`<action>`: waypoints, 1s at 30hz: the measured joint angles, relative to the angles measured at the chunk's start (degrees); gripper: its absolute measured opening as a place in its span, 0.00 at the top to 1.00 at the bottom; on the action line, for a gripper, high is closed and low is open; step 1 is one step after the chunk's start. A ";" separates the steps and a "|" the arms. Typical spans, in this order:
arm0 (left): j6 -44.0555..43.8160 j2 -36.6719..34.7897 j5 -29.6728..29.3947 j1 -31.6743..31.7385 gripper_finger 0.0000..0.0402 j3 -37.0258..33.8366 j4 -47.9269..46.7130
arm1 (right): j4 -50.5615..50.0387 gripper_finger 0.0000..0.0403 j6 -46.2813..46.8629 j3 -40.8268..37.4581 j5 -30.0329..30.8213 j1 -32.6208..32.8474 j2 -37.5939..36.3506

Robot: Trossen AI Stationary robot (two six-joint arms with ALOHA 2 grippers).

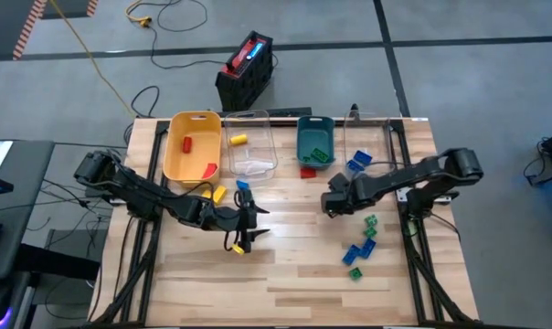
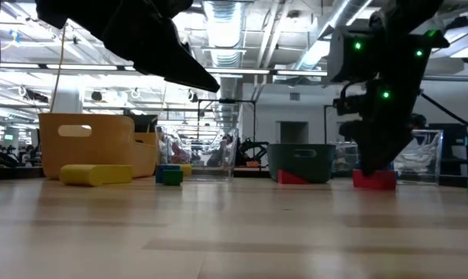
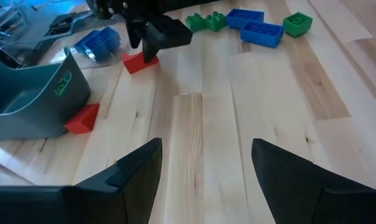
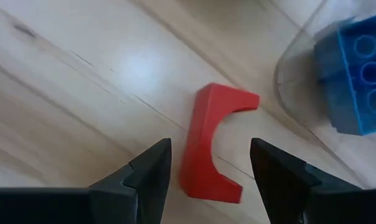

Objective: Sort blocks
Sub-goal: Put the red block into the yellow bin

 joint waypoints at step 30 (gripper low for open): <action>2.02 0.00 0.01 -0.10 0.40 0.00 -0.26 | 0.41 0.83 -8.26 1.68 -5.05 6.08 -13.00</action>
